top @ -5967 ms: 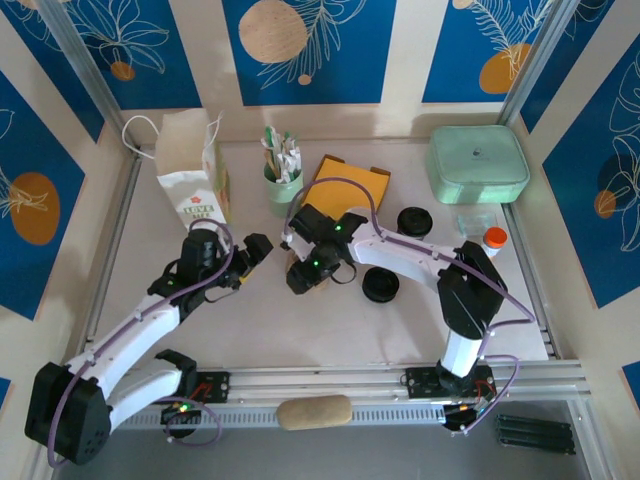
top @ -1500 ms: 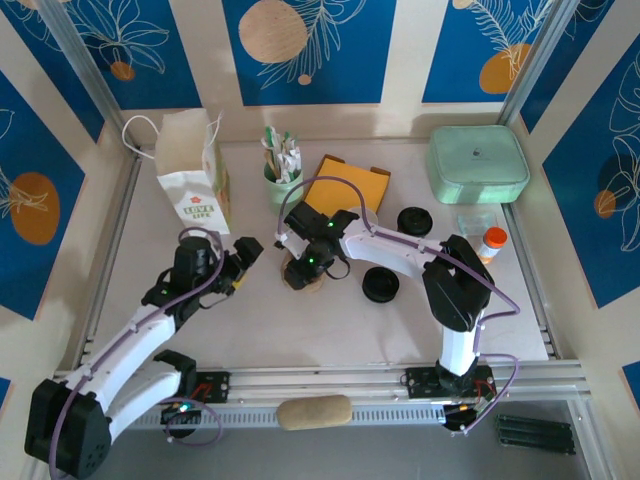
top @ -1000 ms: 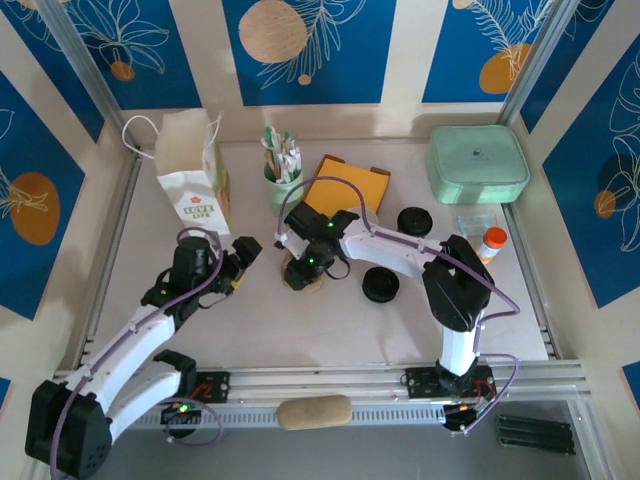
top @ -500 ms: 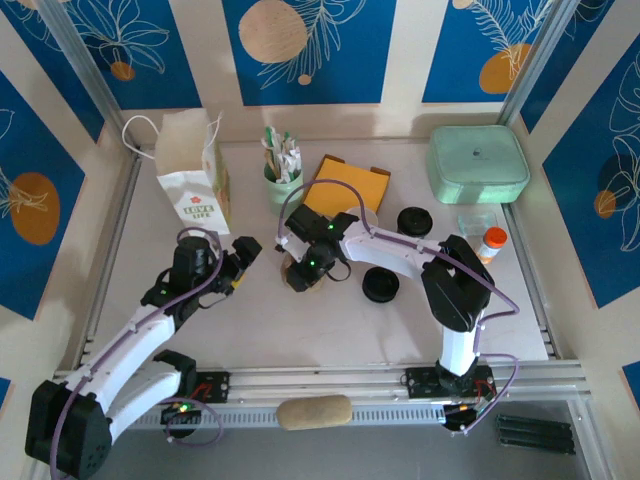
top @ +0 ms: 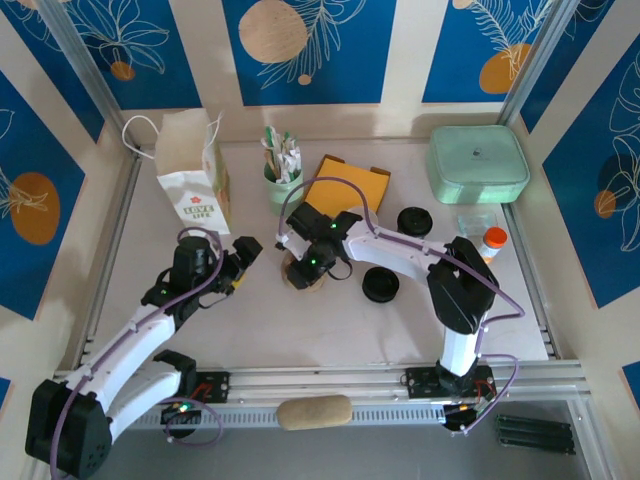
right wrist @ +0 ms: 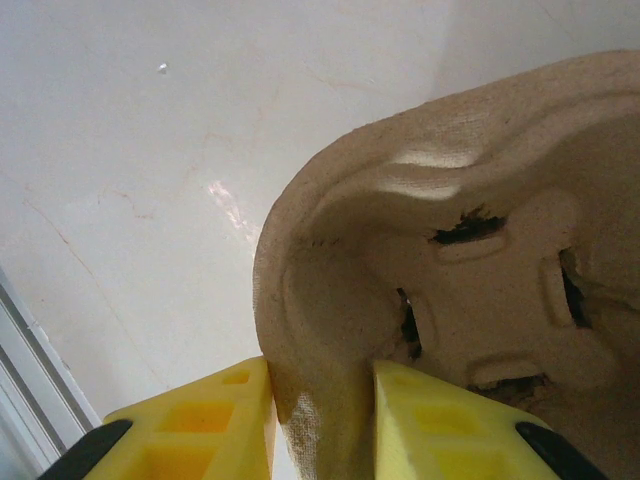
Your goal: Pack the takeout coffee
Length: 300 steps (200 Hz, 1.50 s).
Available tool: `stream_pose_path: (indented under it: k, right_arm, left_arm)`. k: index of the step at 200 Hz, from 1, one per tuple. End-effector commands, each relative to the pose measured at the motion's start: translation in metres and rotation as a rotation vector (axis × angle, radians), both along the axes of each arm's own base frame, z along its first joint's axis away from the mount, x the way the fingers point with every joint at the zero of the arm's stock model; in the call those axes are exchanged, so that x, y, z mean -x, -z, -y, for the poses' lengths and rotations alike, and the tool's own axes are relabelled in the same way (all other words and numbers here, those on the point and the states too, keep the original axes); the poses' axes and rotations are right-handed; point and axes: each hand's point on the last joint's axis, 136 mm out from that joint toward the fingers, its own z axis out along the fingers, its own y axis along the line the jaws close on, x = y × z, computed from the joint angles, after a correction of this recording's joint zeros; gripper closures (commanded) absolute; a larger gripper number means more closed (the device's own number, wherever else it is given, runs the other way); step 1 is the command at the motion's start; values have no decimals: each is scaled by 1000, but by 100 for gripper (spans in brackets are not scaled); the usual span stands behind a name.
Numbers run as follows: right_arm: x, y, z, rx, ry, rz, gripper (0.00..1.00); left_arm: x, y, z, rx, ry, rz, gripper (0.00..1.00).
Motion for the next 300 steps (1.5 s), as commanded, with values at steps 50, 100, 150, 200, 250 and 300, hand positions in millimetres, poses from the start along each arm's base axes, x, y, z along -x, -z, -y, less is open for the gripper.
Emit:
stream_pose_path:
  k: [50, 100, 150, 200, 250, 300]
  right_arm:
    - [4, -15, -2, -29, -17, 0, 71]
    - [4, -5, -1, -16, -10, -12, 66]
    - [3, 0, 1, -10, -4, -24, 67]
    - [3, 0, -1, -14, -7, -32, 62]
    - [5, 6, -1, -6, -10, -50, 59]
    - [5, 10, -1, -1, -10, -55, 63]
  left_arm:
    - [-4, -8, 9, 45, 41, 14, 1]
    - [-5, -10, 12, 52, 54, 16, 1]
    - [-5, -10, 12, 52, 57, 18, 0]
    - [-5, -10, 12, 54, 57, 18, 1]
    - [-5, -9, 12, 54, 57, 17, 1]
    - [-5, -9, 12, 54, 58, 19, 1]
